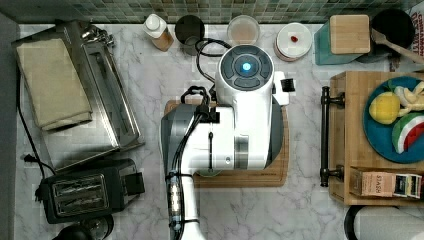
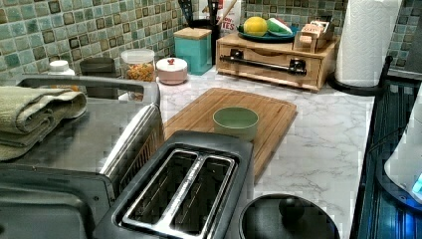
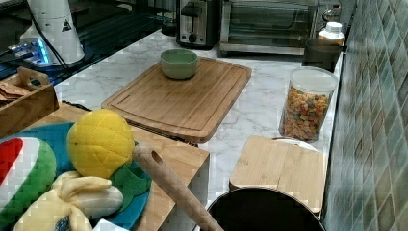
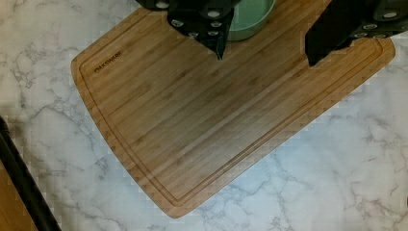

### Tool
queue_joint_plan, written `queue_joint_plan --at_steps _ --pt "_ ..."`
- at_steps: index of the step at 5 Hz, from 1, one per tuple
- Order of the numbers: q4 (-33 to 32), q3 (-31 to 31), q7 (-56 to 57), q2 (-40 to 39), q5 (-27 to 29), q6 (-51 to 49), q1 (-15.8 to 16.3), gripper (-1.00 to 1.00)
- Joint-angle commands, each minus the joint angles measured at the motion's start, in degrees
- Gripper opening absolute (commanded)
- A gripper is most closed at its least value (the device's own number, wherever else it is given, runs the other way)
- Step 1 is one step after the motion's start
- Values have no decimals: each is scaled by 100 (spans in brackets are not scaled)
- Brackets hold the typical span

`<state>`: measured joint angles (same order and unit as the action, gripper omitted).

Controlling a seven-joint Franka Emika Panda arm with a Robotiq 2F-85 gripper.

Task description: Open the drawer.

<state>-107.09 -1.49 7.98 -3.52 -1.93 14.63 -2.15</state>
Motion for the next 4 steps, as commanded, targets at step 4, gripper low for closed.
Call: queue_joint_plan --at_steps 4 --pt "-447 278 2257 37 -200 676 -406 100"
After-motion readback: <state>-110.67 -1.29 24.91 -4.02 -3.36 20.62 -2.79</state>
